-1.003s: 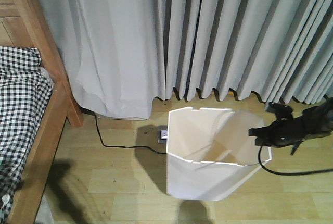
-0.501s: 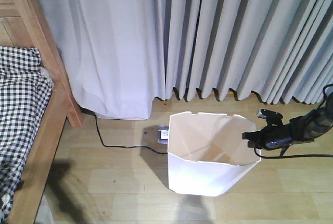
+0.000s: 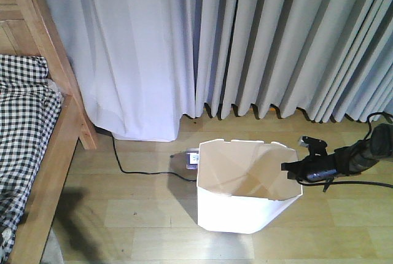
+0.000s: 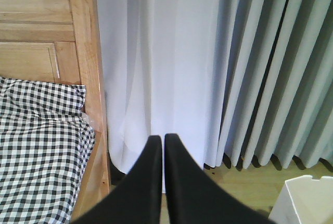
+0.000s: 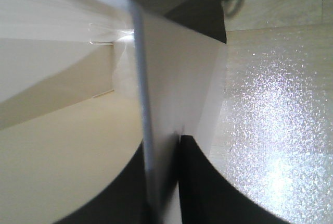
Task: Move trash bin to bedside with robot
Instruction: 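Set the bin down on the floor beside the bed with the right gripper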
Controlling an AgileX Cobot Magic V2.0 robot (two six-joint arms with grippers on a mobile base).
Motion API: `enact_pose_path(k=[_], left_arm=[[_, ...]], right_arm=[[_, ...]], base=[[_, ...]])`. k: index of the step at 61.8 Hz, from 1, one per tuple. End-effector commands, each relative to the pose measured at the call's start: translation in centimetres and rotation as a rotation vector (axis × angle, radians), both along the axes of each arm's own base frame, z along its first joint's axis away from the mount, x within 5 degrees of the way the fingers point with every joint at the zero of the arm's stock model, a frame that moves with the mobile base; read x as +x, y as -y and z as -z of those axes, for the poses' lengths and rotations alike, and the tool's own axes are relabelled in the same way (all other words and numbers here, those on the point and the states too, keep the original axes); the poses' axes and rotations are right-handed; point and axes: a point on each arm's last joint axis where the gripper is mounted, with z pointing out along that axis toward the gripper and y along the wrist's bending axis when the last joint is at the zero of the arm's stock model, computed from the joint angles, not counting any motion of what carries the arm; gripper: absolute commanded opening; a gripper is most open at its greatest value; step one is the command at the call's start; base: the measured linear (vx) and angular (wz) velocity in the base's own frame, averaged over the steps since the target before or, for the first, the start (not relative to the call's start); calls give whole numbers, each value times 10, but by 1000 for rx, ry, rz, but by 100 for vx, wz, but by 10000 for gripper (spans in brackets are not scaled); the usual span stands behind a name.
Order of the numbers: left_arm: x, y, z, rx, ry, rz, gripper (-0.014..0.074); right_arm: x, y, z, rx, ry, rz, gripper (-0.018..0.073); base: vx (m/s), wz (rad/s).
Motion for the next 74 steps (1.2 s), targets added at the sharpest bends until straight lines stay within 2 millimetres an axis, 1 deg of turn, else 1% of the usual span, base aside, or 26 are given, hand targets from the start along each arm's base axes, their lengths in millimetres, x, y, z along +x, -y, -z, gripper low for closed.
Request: enact_pose_path(k=[1,8,16,34,43,47,61,65,74], left_arm=[[1,0,2,-17,55,2,-6],[1,0,2,-17,55,2,-6],[1,0,2,-17,55,2,-6],[1,0,2,-17,55,2,-6],[1,0,2,-17,55,2,-6],[1,0,2,-17,55,2,-6],[1,0,2,-17,55,2,-6],[1,0,2,-17,55,2,-6],[1,0,2,-17,55,2,-6]], right_arm=[[29,-5,-39,167,90,17,1],[26,-6,-35,164,81,19,17],[25,-6,-34,158,78,11,62],[26,-4,-33,138,78,18,248],[26,-4,-33,141,76,19,313],[25,-4,-34,144,76,10,325],[25,-4,-35,154,64,7,326],[27,-4,-39,156,70,6,326],[36,1,-56,114,99,-12,326]], base=[[0,0],[0,0],[0,0],[0,0],[0,0],[0,0],[0,0],[0,0],[0,0]])
